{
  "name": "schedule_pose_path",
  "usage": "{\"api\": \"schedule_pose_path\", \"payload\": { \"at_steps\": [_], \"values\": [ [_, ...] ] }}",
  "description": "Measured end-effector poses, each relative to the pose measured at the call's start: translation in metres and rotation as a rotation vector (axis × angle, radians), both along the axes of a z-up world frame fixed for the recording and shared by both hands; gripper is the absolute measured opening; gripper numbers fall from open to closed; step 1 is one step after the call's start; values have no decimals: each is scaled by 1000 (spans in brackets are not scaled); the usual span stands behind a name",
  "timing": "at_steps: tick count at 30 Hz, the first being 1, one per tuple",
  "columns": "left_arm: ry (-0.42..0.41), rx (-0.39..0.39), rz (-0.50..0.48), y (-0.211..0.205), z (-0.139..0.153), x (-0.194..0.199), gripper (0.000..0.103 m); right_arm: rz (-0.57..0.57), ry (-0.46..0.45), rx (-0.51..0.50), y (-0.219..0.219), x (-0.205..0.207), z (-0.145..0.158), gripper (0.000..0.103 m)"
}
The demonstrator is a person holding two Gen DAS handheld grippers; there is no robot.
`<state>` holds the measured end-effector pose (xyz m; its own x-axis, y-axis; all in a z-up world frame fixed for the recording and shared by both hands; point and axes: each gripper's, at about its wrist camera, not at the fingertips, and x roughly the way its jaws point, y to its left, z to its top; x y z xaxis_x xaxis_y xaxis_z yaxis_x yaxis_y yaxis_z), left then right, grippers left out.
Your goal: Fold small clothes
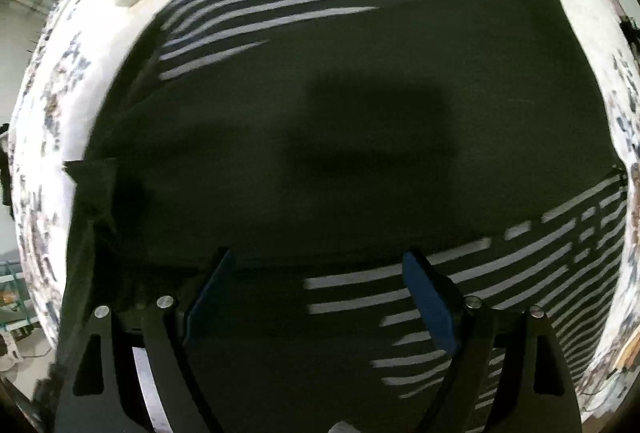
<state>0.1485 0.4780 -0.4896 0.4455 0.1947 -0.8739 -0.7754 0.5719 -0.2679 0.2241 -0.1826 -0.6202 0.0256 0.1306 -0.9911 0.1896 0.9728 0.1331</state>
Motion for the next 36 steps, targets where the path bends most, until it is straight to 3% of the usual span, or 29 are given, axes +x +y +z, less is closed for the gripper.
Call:
{"api": "schedule_pose_path", "payload": {
  "at_steps": [3, 5, 7, 10, 12, 13, 14, 15, 16, 17, 19, 22, 28, 31, 36],
  "values": [
    [-44, 39, -3, 34, 13, 28, 6, -3, -18, 32, 12, 1, 7, 87],
    [-49, 41, 2, 55, 6, 52, 6, -6, -28, 54, 23, 2, 8, 87],
    [-34, 19, 18, 69, -8, 69, 7, -9, -28, 67, 30, 3, 6, 87],
    [27, -83, 36, 88, -35, 91, 10, -19, -21, 88, 36, 9, 1, 87],
    [12, -109, 46, 86, -36, 89, 10, -26, -22, 100, 43, 14, -3, 87],
    [15, -108, 54, 82, -34, 85, 17, -29, -24, 106, 43, 14, -3, 87],
    [24, -112, 56, 78, -31, 81, 32, -34, -22, 115, 46, 20, -5, 87],
    [31, -125, 61, 72, -29, 74, 41, -43, -19, 122, 55, 34, -12, 87],
    [40, -133, 75, 68, -28, 69, 59, -56, -11, 131, 47, 35, -12, 87],
    [56, -144, 94, 59, -26, 61, 64, -66, -4, 138, 46, 42, -14, 87],
    [51, -161, 95, 40, -23, 53, 64, -83, 7, 142, 34, 50, -15, 87],
    [67, -181, 7, -10, -15, 65, 64, -107, 6, 100, -4, 61, -6, 87],
    [92, -336, -390, -153, -31, 178, 64, -162, -31, 34, -80, 96, 10, 87],
    [130, -404, -533, -214, -51, 238, 64, -187, -47, 10, -111, 112, 13, 87],
    [252, -394, -622, -273, -87, 299, 62, -256, -48, 19, -160, 135, 8, 87]
  ]
}}
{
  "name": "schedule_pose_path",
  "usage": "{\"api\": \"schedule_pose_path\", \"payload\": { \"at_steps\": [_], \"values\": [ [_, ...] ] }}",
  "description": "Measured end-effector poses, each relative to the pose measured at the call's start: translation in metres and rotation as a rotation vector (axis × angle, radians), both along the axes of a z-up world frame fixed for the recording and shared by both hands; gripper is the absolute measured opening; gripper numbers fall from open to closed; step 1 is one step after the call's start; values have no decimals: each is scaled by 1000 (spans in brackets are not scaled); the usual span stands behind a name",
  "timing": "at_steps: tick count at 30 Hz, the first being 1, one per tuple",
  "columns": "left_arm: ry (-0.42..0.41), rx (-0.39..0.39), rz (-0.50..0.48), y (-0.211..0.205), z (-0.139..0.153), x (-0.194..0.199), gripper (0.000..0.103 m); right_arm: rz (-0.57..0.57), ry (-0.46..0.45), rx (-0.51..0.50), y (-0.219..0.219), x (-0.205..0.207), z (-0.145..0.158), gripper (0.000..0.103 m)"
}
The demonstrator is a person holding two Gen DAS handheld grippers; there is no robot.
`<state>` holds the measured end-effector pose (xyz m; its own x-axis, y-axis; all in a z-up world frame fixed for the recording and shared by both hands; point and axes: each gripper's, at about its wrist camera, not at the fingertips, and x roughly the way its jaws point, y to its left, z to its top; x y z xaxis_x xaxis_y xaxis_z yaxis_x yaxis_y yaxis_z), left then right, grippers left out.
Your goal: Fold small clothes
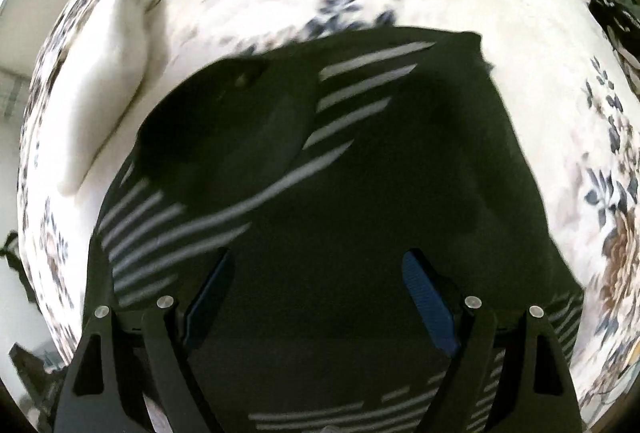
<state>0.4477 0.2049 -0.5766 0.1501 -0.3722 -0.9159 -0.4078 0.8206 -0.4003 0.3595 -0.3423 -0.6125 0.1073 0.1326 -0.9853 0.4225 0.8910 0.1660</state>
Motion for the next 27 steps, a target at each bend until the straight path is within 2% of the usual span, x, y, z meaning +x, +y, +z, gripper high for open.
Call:
{"api": "schedule_pose_path", "payload": {
  "at_steps": [1, 3, 7, 11, 14, 16, 18, 21, 22, 23, 24, 25, 27],
  "values": [
    [16, 17, -21, -8, -5, 5, 62, -6, -1, 5, -6, 4, -2, 87],
    [33, 102, -75, -17, -7, 4, 63, -3, 7, 11, -17, 9, -5, 87],
    [80, 282, -202, -17, -6, -25, 64, 30, 25, 23, -27, 12, -11, 87],
    [123, 365, -195, 13, 8, -54, 63, 47, 50, 46, -21, 9, -22, 87],
    [87, 250, -75, 39, 26, -62, 63, 47, 57, 77, -22, 6, -26, 87],
    [52, 128, 3, 46, 31, -55, 63, 38, 53, 99, -26, 6, -26, 87],
    [37, 59, 22, 43, 26, -41, 63, 21, 49, 115, -32, 7, -23, 87],
    [71, 54, -29, 19, 0, -22, 63, -4, 48, 132, -37, 11, -22, 87],
    [83, 73, -60, 10, -9, -15, 61, -10, 46, 140, -39, 12, -20, 87],
    [71, 107, -85, 1, -9, -13, 48, -19, 45, 148, -41, 13, -20, 87],
    [39, 141, -119, -7, -6, -9, 29, -26, 47, 151, -41, 15, -21, 87],
    [10, 194, -158, -14, 1, -6, 1, -32, 51, 154, -42, 17, -22, 87],
    [-59, 248, -183, -19, 19, -5, 2, -40, 72, 161, -44, 22, -27, 87]
  ]
}}
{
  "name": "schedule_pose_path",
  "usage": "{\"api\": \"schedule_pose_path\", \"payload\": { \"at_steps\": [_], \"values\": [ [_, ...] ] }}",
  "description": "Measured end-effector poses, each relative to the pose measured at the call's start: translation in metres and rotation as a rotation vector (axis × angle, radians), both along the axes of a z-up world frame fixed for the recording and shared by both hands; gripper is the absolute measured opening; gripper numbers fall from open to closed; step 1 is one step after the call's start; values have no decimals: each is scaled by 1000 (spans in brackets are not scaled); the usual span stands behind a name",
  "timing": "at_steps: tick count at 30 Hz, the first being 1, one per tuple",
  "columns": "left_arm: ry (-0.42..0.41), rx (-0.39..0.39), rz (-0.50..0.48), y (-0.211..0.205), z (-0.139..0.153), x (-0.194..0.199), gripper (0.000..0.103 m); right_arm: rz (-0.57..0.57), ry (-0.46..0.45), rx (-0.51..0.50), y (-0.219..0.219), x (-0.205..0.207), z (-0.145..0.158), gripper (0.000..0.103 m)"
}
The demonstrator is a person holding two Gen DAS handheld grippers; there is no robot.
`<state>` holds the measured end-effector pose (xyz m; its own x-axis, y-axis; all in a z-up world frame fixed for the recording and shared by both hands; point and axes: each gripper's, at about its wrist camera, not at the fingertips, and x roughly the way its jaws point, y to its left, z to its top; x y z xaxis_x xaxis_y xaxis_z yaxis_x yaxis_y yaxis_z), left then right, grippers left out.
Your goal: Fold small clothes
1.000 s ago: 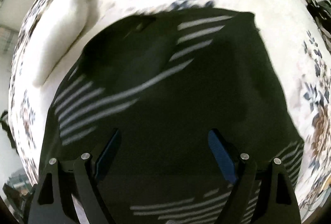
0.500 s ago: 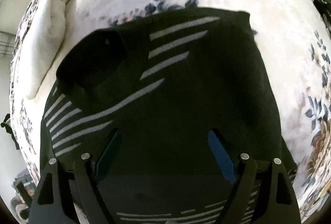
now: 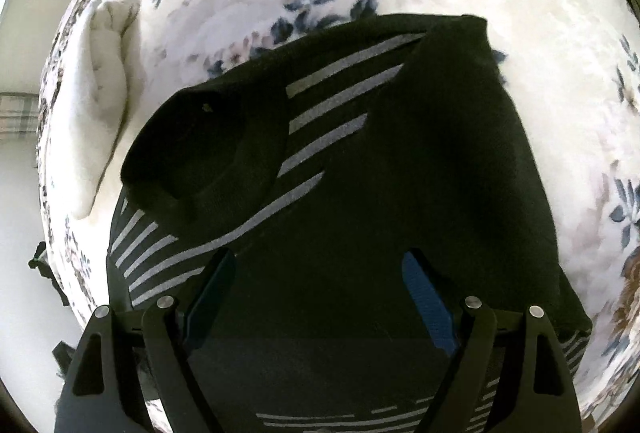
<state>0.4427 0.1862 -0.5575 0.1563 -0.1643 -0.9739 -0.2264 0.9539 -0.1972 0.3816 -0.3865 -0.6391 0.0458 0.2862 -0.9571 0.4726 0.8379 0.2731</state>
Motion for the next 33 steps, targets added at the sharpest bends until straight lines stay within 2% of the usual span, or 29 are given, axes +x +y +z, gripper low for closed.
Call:
{"api": "schedule_pose_path", "payload": {
  "at_steps": [2, 5, 9, 12, 14, 16, 19, 21, 23, 24, 25, 27, 30, 31, 33],
  "values": [
    [-87, 21, -7, 3, 27, -2, 2, 1, 8, -1, 1, 2, -5, 87],
    [-175, -1, 11, 13, 55, -5, 1, 15, 7, -13, 2, 4, -7, 87],
    [-240, -14, 20, -2, 69, 10, 1, 16, 9, -10, 5, 2, -11, 87],
    [-268, -10, 60, 4, 63, 32, 1, 12, 12, -9, 9, -1, -11, 87],
    [-226, -40, 97, 18, 48, 37, 2, 16, 7, -5, 12, -1, -9, 87],
    [-128, -111, 136, 31, 30, 35, 3, 21, 2, -4, 12, -2, -5, 87],
    [-80, -99, 154, 38, 29, 24, 7, 23, -4, 3, 12, -6, 0, 87],
    [-100, -115, 164, 35, 37, 13, 23, 18, -11, 12, 9, -11, 4, 87],
    [-123, -123, 156, 27, 43, 9, 65, 2, -19, 17, 5, -19, 8, 87],
    [-135, -116, 145, 21, 43, 10, 70, -7, -20, 19, 4, -24, 8, 87],
    [-128, -92, 128, 13, 38, 13, 71, -19, -20, 22, 2, -31, 9, 87],
    [-43, -16, 99, 2, 15, 19, 71, -38, -18, 25, -2, -42, 9, 87],
    [69, 36, 99, 1, -24, 9, 71, -78, -2, 25, -9, -65, 10, 87],
    [81, 23, 107, 4, -31, -1, 71, -94, 3, 23, -12, -72, 12, 87],
    [55, -2, 148, 10, -26, -16, 71, -124, 8, 12, -19, -89, 16, 87]
  ]
}}
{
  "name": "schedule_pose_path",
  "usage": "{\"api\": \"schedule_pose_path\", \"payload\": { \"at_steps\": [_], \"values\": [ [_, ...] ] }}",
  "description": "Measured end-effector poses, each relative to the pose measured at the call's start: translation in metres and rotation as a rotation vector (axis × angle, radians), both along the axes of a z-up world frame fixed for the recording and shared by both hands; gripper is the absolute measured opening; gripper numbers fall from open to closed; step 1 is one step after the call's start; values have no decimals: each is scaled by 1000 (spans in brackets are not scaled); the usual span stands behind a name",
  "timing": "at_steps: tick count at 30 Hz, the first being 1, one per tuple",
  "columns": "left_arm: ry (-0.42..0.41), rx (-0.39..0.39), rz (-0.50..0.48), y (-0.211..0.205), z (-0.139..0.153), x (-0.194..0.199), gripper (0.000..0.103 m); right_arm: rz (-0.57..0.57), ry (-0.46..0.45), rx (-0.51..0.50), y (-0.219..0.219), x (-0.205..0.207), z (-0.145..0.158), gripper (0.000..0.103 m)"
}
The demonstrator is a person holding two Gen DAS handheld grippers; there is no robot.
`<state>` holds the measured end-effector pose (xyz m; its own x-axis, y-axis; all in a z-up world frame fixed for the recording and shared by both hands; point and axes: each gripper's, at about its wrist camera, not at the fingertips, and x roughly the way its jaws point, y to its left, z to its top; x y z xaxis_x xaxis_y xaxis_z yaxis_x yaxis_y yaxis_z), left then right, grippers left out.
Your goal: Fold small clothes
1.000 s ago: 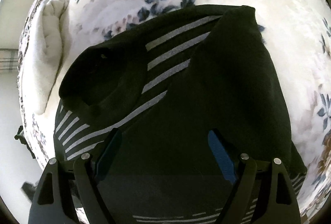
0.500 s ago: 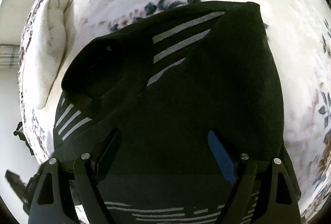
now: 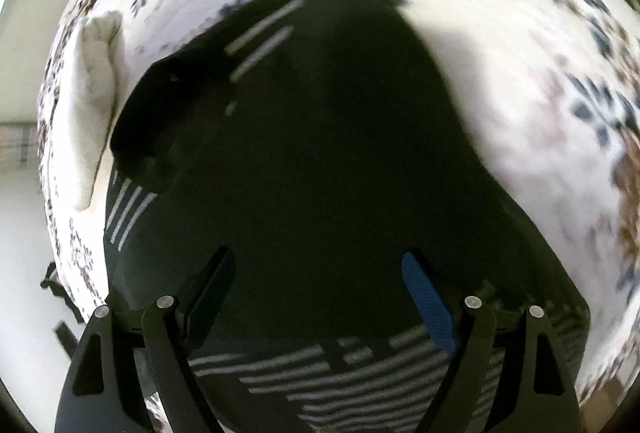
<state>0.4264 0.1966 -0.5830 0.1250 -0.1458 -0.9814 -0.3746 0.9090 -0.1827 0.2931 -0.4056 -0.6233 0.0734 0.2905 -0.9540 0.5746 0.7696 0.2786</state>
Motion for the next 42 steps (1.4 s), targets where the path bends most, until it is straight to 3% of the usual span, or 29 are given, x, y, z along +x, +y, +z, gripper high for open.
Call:
{"api": "schedule_pose_path", "payload": {
  "at_steps": [5, 6, 7, 8, 9, 10, 12, 14, 16, 18, 23, 29, 30, 32, 33, 34, 35, 36, 38, 40, 42],
  "values": [
    [-82, -172, 126, 13, 10, -8, 71, -33, 13, -16, -8, -38, 9, 87],
    [-84, -176, 127, 12, 8, -5, 70, -33, 14, -18, -7, -43, 9, 87],
    [-94, -171, 120, 10, 6, -1, 65, -32, 19, -19, -4, -49, 7, 87],
    [-108, -164, 108, 6, 3, 4, 31, -35, 28, -13, -3, -53, 4, 87],
    [-100, -155, 91, 2, 1, 8, 12, -47, 44, -4, -2, -57, 0, 87],
    [-98, -153, 81, -2, 1, 9, 3, -73, 68, 8, -2, -62, -5, 87],
    [-137, -137, 74, -6, 8, 9, 3, -161, 93, 70, -4, -71, -18, 86],
    [-174, -127, 71, -6, 19, 5, 3, -262, 82, 89, -12, -78, -28, 62],
    [-201, -135, 80, -4, 26, -1, 3, -329, 55, 71, -23, -82, -33, 4],
    [-209, -154, 85, -3, 30, -8, 3, -377, 31, 6, -35, -83, -33, 4],
    [-184, -176, 66, -9, 26, -25, 3, -330, -56, -121, -52, -71, -10, 4],
    [-123, -239, 113, -6, 3, -34, 6, -249, 14, -129, -57, -59, -23, 4],
    [-118, -249, 124, -2, 5, -36, 8, -236, 40, -119, -55, -59, -26, 8],
    [-126, -226, 141, 8, 17, -42, 23, -212, 69, -108, -53, -60, -28, 22],
    [-158, -219, 154, 18, 27, -48, 28, -196, 78, -117, -49, -61, -26, 45],
    [-175, -209, 165, 25, 35, -55, 44, -177, 88, -138, -45, -61, -23, 63],
    [-194, -197, 187, 37, 44, -65, 59, -147, 81, -159, -36, -63, -17, 66],
    [-210, -201, 204, 47, 48, -74, 63, -124, 74, -174, -30, -63, -12, 68],
    [-247, -214, 273, 74, 58, -101, 64, -48, 77, -233, -9, -63, -2, 70],
    [-256, -244, 364, 107, 57, -133, 64, 21, 67, -261, 16, -62, 4, 80],
    [-254, -257, 480, 145, 49, -166, 64, 87, 59, -264, 47, -59, 5, 80]
  ]
}}
